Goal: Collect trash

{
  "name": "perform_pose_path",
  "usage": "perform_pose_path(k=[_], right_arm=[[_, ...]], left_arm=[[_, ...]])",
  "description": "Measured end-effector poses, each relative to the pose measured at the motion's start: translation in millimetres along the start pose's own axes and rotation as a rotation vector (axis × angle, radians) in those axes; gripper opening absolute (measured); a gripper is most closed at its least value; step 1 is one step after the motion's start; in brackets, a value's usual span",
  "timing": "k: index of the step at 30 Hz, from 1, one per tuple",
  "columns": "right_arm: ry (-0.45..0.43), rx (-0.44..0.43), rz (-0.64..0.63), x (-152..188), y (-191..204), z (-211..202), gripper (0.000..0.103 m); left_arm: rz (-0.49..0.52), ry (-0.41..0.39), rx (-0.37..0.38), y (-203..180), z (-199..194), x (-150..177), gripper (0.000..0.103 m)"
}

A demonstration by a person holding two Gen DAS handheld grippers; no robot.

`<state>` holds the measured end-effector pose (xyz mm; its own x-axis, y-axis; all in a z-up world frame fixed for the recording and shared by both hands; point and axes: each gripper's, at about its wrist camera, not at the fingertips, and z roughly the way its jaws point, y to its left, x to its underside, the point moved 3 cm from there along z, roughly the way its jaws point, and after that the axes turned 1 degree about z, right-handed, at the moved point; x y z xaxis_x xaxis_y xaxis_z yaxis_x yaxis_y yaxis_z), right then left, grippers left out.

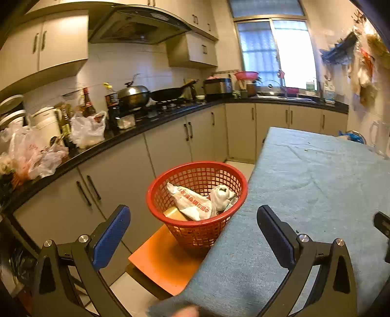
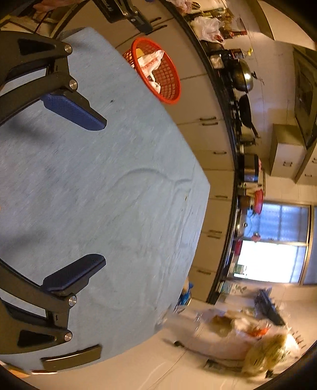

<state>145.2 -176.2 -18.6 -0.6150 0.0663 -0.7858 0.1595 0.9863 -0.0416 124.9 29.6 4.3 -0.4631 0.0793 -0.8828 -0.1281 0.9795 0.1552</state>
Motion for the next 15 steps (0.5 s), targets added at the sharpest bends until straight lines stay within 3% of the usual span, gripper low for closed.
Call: perform_pose_path(k=[7, 15], right_arm=[[-0.011, 0.072, 0.019, 9, -11, -6, 0.103], [0.010, 0.084, 0.011, 13, -9, 3, 0.102]], left_arm=[[0.044, 0.037, 0.024, -18, 4, 7, 0.103], [0.055, 0.036, 0.057, -26, 7, 10, 0.103]])
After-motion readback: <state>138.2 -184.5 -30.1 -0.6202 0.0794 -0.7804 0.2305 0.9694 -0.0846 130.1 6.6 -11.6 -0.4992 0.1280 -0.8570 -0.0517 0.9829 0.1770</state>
